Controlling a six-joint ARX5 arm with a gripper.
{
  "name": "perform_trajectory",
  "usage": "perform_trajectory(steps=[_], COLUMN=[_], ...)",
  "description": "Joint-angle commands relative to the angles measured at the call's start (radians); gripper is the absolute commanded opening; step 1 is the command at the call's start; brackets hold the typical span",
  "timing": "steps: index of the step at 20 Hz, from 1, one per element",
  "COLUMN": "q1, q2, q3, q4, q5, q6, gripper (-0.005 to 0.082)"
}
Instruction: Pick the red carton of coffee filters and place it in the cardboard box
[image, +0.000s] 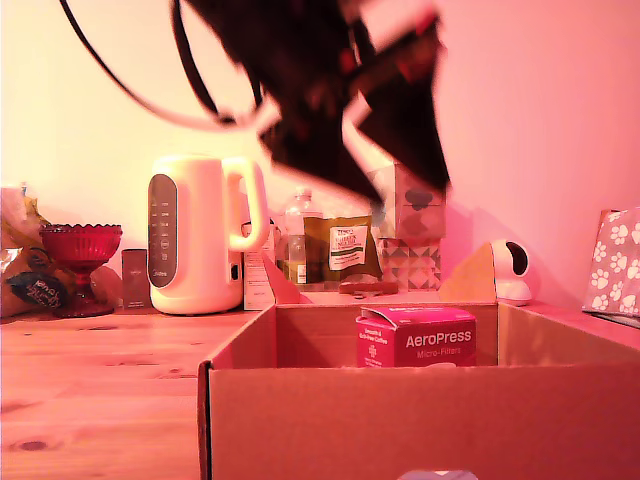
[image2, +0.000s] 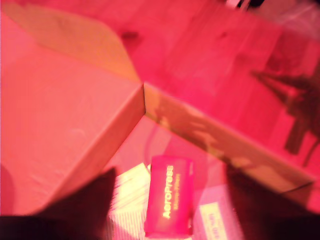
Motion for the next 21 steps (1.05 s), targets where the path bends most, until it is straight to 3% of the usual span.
perform_trajectory(steps=[1,3,6,12,14,17,19,21], q1=[-0.003,0.005,0.058,0.265,0.321,0.380,0.399,0.407], q2=[-0.049,-0.107,-0.211,-0.416,-0.480,-0.615,-0.733,-0.859], q3=[-0.024,-0.079,-0.227,-0.515,-0.585,-0.667,-0.700,-0.718], q4=[0.044,0.126,0.263,0.475,0.496,0.472,0.402,0.298], q5=[-0.035,-0.074,-0.077,-0.075,-0.072,-0.072,-0.078,-0.126], q6=[0.005,0.004,-0.005,-0.129,-0.163,-0.174,-0.180,-0.178], gripper=[-0.0024,-0.0022,-0.0022,-0.0022,-0.0022,-0.0022,-0.0022,-0.0022])
